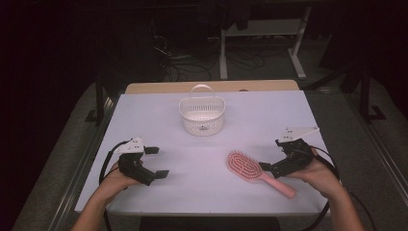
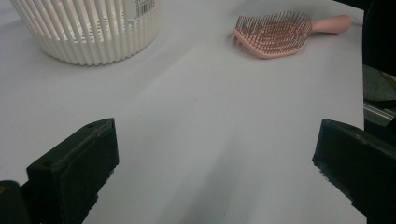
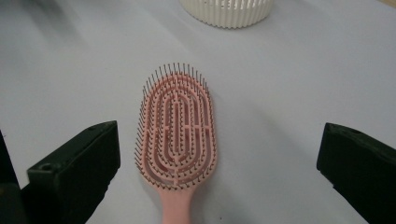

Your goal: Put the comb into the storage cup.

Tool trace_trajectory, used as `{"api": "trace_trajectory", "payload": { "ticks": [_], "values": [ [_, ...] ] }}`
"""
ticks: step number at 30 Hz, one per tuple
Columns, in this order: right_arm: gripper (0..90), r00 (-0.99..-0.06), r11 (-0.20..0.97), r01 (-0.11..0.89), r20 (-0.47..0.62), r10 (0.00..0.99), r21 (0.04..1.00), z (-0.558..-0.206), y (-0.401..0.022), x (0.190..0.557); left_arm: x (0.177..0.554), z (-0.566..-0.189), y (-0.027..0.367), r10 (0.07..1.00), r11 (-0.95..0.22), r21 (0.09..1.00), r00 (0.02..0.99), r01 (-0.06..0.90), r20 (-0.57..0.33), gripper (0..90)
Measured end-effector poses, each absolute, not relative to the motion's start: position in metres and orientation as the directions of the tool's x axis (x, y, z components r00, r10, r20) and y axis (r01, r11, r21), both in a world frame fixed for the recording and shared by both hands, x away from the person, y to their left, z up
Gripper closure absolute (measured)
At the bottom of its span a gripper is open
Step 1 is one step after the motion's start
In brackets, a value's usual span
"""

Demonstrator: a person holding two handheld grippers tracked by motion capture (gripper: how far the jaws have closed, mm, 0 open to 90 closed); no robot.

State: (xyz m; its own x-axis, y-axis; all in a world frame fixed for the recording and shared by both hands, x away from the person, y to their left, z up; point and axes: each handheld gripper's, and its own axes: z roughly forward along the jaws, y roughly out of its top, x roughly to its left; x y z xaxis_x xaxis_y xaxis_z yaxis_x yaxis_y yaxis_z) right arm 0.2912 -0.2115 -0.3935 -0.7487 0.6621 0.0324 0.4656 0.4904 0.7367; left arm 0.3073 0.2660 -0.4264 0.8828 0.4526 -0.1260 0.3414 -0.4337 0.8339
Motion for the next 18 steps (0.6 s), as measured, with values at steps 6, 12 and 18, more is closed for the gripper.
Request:
{"api": "trace_trajectory", "payload": {
  "ticks": [6, 12, 18],
  "values": [
    [0.0, -0.754, 0.511, 0.472, 0.029, 0.656, 0.718, -0.3953, -0.2097, 0.2905, 0.3072, -0.4264, 0.2662, 0.453, -0.434, 0.834, 0.882, 0.342, -0.126, 0.0],
    [0.0, -0.761, 0.542, 0.482, 0.022, 0.649, 0.688, -0.3976, -0.2076, 0.2906, 0.3072, -0.4260, 0.2665, 0.454, -0.433, 0.834, 0.882, 0.342, -0.126, 0.0],
    [0.0, -0.762, 0.567, 0.498, 0.017, 0.648, 0.656, -0.3998, -0.2060, 0.2903, 0.3072, -0.4258, 0.2667, 0.455, -0.432, 0.835, 0.882, 0.342, -0.126, 0.0]
  ]
}}
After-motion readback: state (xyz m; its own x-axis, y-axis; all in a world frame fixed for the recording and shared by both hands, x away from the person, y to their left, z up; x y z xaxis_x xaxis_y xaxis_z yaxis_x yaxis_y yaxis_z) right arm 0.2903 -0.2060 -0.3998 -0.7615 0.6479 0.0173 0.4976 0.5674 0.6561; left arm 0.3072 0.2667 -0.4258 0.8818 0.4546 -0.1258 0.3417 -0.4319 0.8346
